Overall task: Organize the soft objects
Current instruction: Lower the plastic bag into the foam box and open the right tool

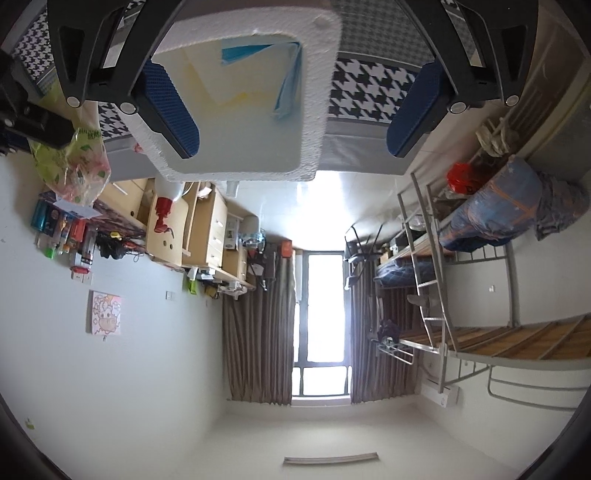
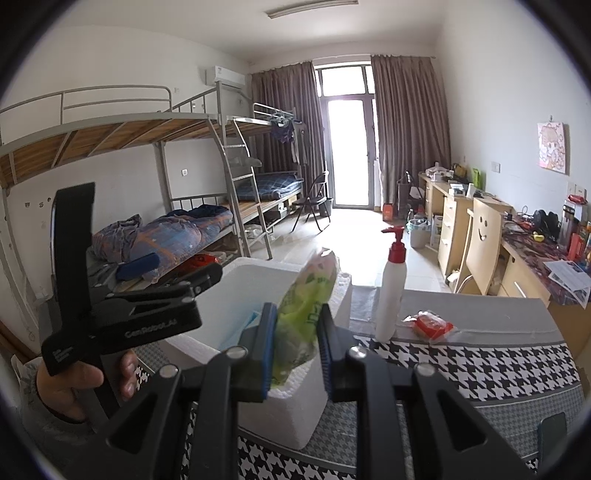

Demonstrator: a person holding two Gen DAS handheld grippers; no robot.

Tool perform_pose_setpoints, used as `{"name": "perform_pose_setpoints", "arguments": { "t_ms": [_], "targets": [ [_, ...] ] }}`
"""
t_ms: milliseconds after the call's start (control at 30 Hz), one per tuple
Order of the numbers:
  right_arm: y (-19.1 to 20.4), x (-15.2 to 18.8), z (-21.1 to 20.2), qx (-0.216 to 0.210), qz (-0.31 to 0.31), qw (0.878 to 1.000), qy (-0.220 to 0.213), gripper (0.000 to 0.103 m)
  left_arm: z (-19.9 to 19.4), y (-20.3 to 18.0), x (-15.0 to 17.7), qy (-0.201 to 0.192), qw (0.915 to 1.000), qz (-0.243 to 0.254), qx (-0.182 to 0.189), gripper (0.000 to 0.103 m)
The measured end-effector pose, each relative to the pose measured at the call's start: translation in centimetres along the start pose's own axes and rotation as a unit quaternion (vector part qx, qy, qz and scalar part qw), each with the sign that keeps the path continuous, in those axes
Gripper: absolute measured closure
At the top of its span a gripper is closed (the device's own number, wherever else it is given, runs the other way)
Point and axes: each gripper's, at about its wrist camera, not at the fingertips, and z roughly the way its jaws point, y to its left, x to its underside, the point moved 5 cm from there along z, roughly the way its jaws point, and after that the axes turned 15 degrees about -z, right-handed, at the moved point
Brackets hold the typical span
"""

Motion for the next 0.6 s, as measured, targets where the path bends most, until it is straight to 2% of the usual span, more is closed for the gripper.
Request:
{"name": "perform_pose_setpoints", "arguments": {
  "t_ms": [600],
  "targets": [
    [1.2,-1.0,2.3,-0.014,0.0,1.0,0.007,0.078,-1.7,3.7,0.6,-0.002,0.9997,-0.017,-0.018,0.001]
  ]
}}
